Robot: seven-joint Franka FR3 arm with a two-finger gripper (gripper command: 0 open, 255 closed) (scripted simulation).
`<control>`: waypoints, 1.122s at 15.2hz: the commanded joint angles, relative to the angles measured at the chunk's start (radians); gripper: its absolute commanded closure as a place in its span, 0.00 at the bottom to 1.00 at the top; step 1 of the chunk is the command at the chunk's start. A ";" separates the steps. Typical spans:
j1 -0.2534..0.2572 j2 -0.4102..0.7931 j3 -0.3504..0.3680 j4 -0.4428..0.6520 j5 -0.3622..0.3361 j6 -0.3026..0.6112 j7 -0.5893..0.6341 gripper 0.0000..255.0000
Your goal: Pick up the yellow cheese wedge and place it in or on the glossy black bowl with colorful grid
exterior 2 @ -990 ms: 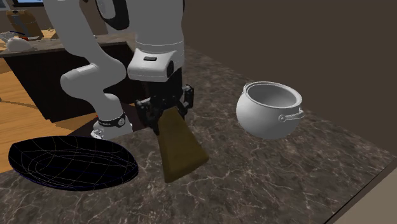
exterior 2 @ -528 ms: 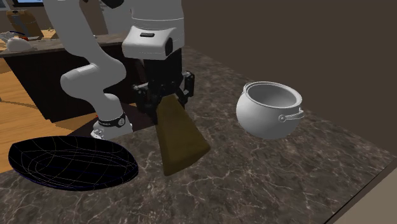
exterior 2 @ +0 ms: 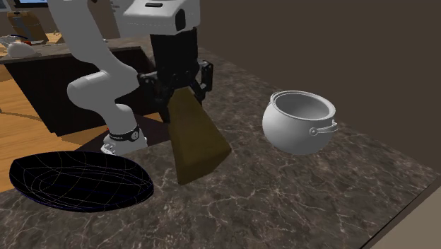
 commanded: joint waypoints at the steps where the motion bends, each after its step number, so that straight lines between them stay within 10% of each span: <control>1: -0.011 -0.051 -0.012 -0.036 -0.011 -0.011 -0.020 1.00; 17: -0.146 -0.475 -0.162 -0.263 -0.170 -0.187 -0.252 1.00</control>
